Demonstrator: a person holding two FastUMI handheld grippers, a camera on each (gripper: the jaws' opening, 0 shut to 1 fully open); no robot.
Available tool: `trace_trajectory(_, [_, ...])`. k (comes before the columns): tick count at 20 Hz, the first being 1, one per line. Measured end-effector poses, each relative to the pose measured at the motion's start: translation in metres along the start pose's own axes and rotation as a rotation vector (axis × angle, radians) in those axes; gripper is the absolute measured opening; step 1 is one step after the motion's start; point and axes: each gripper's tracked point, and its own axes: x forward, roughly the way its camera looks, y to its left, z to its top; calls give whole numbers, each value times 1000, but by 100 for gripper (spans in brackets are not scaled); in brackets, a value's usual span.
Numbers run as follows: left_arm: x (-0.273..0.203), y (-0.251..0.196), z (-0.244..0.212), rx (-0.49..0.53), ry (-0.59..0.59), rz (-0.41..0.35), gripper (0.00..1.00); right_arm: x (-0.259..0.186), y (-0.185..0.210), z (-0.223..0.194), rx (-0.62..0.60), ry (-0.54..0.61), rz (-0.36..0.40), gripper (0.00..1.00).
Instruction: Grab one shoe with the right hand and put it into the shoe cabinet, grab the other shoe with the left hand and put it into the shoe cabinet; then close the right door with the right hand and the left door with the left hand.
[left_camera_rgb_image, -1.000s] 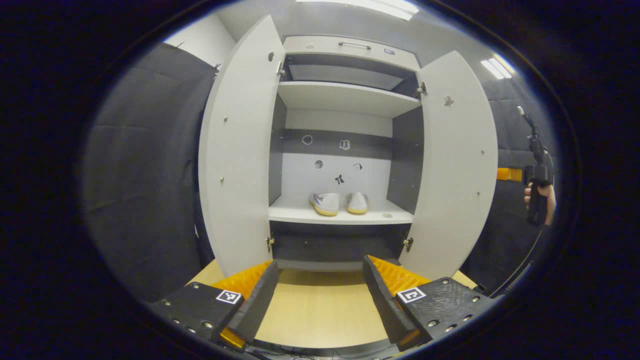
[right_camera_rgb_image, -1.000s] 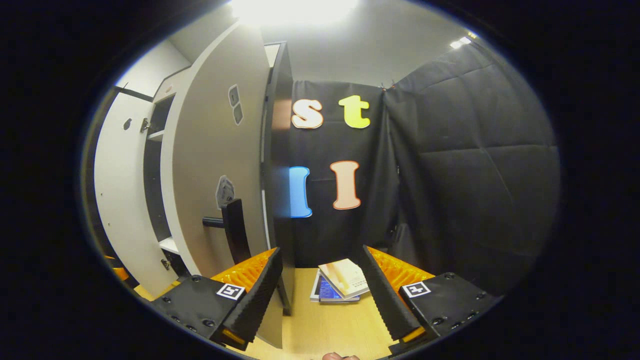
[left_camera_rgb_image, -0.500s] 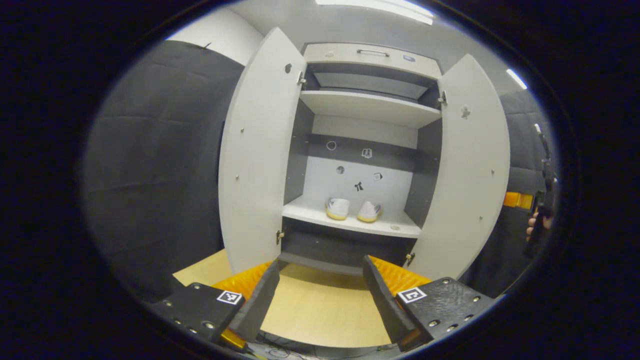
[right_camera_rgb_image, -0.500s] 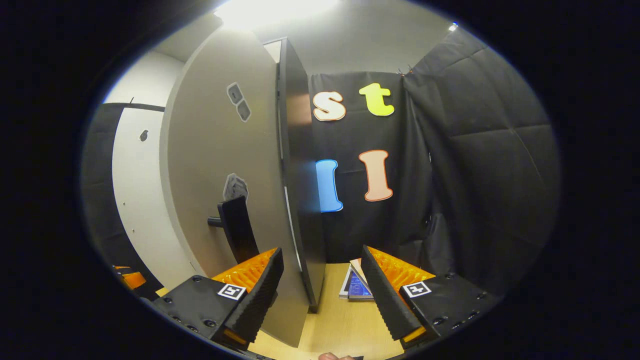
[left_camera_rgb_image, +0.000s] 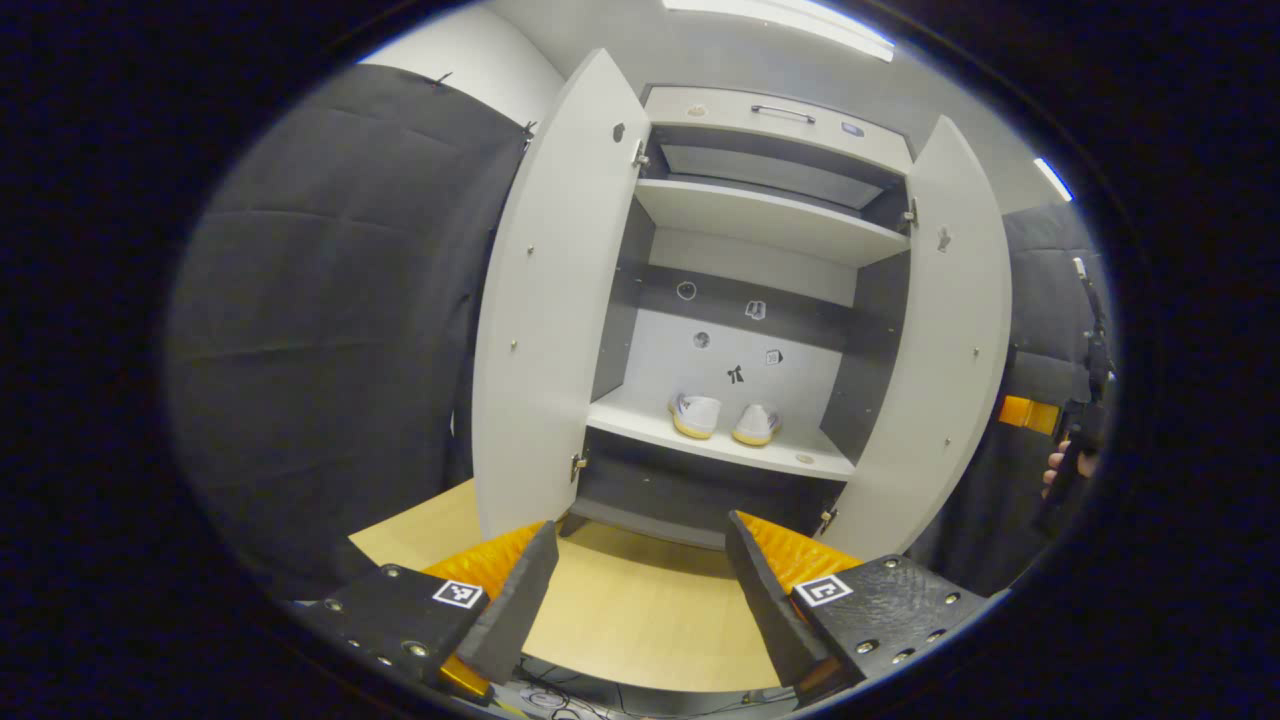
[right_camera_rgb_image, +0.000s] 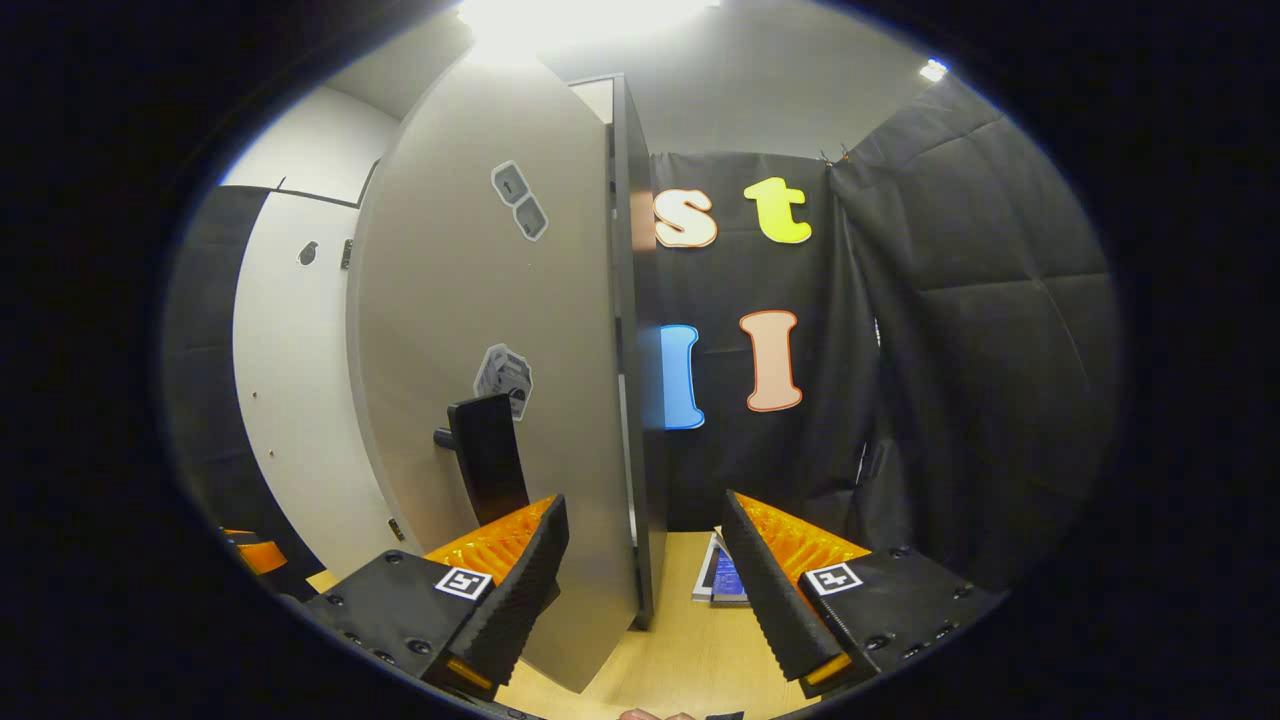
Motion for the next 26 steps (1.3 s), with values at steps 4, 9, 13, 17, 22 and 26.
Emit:
trace_trajectory(4, [8, 31, 2, -20, -3, 16, 96, 3, 21, -5, 50, 15, -9, 98])
trace_trajectory(9, [15, 63, 3, -26, 10, 36, 96, 11, 43, -9, 76, 40, -18, 98])
trace_trajectory(13, [18, 75, 4, 12, 8, 39, 96, 21, 70, -9, 71, 56, -2, 98])
trace_trajectory(17, [17, 88, 8, 52, -11, 47, 96, 30, 103, -14, 51, 77, 45, 93])
trace_trajectory(22, [13, 121, 21, 32, -56, 93, 96, 37, 108, -28, 72, 96, 44, 98])
trace_trajectory(26, [16, 163, 45, 72, -103, 146, 96, 35, 109, -47, 113, 125, 28, 98])
